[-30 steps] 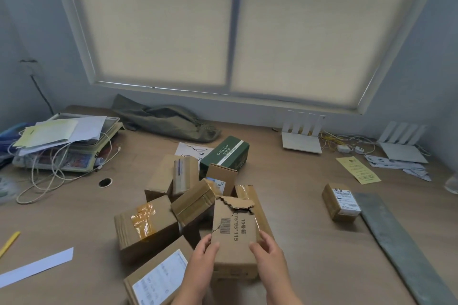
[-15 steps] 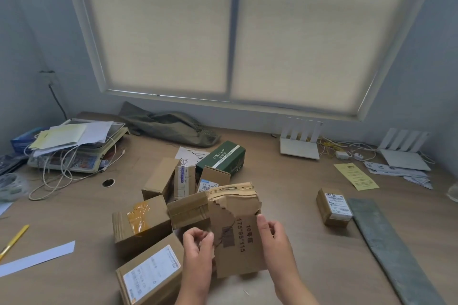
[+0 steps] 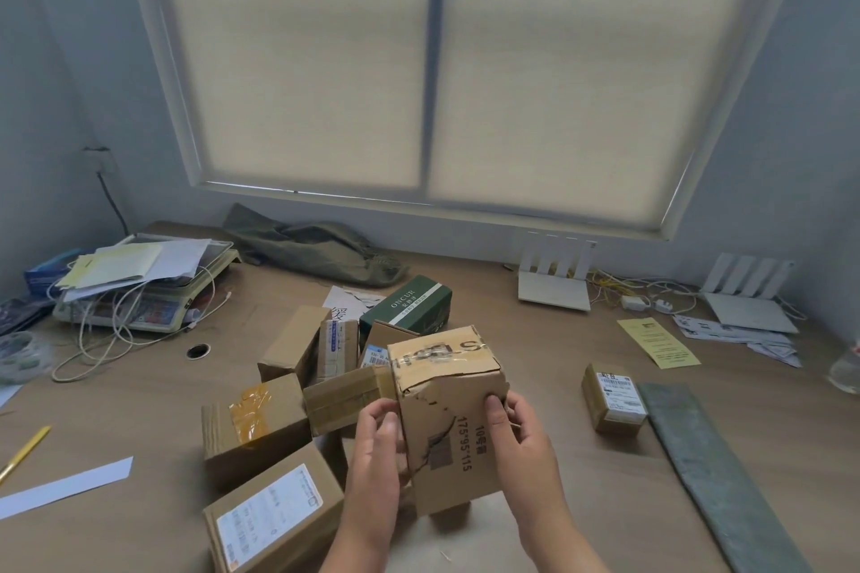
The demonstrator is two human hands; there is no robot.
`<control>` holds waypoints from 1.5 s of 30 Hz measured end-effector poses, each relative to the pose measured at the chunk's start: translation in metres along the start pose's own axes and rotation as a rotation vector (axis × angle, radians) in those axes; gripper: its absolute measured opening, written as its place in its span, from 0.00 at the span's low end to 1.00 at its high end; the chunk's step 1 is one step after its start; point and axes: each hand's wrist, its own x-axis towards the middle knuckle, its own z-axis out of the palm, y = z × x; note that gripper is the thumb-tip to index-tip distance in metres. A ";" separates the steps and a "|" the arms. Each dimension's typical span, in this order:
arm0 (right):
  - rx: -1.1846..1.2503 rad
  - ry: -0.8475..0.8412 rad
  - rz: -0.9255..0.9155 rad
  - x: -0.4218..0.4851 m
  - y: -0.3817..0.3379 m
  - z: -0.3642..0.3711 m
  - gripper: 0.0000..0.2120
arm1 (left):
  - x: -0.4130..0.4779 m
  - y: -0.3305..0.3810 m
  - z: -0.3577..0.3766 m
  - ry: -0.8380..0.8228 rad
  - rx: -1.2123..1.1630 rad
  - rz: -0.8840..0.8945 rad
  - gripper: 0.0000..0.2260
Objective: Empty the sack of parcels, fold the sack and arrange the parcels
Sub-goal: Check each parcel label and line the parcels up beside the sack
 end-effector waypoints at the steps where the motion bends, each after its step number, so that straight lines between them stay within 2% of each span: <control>1: 0.034 -0.024 0.008 -0.003 -0.002 -0.002 0.25 | -0.001 0.000 -0.001 0.002 -0.021 -0.010 0.14; 3: 0.104 -0.075 0.033 -0.007 -0.007 -0.004 0.35 | -0.001 0.001 -0.006 0.014 -0.072 -0.035 0.21; 5: 0.156 -0.070 0.067 -0.008 -0.006 -0.005 0.41 | 0.002 0.004 -0.010 0.025 -0.117 -0.053 0.23; 10: 0.260 -0.087 0.147 -0.008 -0.002 -0.002 0.41 | 0.002 0.013 -0.015 -0.062 -0.131 -0.021 0.22; 14: 0.280 -0.158 0.110 -0.011 -0.003 -0.003 0.45 | 0.001 0.009 -0.019 -0.095 -0.149 -0.049 0.29; 19: 0.321 -0.232 0.067 -0.013 0.000 -0.007 0.33 | 0.004 0.003 -0.025 -0.093 -0.210 -0.050 0.29; 26: 0.305 -0.285 0.041 -0.019 0.000 -0.014 0.30 | 0.000 0.001 -0.015 -0.179 -0.275 -0.069 0.38; 30: 0.324 -0.335 0.107 -0.023 0.004 -0.025 0.29 | -0.004 -0.001 -0.001 -0.202 -0.325 -0.095 0.42; 36: 0.340 -0.319 0.170 -0.022 0.012 -0.049 0.26 | 0.004 0.002 0.012 -0.118 -0.200 -0.137 0.37; 40: 0.304 -0.354 0.177 -0.017 0.013 -0.067 0.32 | 0.017 0.005 -0.001 -0.124 -0.102 -0.144 0.32; 45: 0.434 -0.012 0.197 -0.005 0.019 -0.067 0.45 | 0.019 -0.006 0.006 -0.107 -0.118 -0.174 0.12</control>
